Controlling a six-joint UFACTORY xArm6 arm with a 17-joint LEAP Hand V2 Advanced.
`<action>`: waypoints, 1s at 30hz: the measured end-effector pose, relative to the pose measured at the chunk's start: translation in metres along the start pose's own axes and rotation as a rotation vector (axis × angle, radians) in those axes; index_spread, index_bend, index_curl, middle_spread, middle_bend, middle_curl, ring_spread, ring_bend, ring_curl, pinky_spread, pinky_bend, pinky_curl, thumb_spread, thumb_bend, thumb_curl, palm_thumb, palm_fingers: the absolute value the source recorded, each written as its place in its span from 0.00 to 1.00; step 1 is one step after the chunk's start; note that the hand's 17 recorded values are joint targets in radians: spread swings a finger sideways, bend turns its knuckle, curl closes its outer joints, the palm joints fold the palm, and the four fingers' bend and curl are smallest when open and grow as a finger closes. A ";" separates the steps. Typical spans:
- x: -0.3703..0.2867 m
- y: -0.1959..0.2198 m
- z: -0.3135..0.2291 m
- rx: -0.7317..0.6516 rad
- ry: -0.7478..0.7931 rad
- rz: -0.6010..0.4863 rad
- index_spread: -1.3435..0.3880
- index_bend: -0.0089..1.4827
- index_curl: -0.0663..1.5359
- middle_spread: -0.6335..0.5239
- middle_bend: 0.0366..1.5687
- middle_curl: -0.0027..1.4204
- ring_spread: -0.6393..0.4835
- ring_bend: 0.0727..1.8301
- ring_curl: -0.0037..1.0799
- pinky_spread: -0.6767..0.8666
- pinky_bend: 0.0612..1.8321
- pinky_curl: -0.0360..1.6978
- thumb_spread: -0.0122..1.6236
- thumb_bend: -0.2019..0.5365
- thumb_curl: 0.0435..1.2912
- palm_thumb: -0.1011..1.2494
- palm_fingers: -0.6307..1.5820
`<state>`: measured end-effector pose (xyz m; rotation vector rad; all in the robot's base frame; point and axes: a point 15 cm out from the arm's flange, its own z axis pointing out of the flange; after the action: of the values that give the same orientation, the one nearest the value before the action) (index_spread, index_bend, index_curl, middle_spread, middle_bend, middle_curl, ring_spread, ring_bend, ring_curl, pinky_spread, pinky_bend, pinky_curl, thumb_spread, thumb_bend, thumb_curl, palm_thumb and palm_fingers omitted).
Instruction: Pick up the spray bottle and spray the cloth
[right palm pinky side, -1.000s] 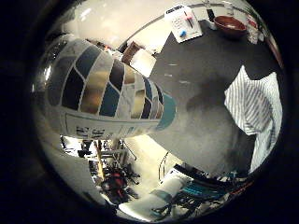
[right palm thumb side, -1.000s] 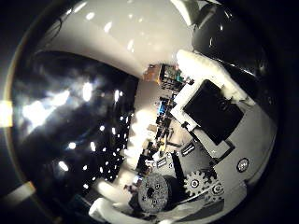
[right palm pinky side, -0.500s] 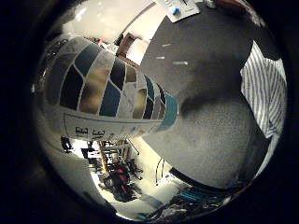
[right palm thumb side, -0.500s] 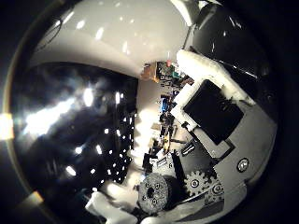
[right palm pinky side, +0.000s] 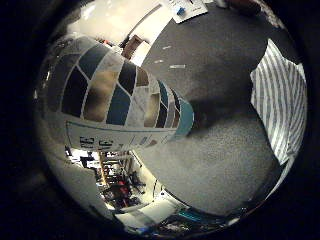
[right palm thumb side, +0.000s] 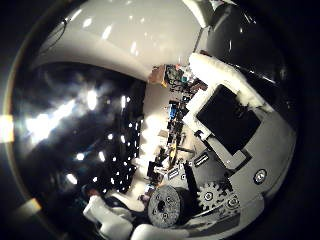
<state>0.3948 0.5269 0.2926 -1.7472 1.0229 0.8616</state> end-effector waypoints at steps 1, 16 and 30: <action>0.002 0.000 0.000 -0.003 0.015 -0.011 0.41 0.20 0.44 0.21 0.53 0.32 0.11 0.47 0.29 0.43 0.31 0.01 0.65 0.24 0.27 0.83 0.74; 0.007 0.006 0.001 -0.028 0.037 -0.038 0.45 0.12 0.40 0.27 0.22 0.26 0.21 0.38 0.21 0.55 0.56 0.02 0.56 0.20 0.23 0.54 0.53; -0.002 0.007 -0.008 -0.049 0.025 -0.073 0.56 0.12 0.27 0.44 0.19 0.27 0.56 0.30 0.18 0.75 0.63 0.02 0.51 0.22 0.23 0.39 0.38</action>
<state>0.3883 0.5189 0.2949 -1.8296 0.9548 0.8268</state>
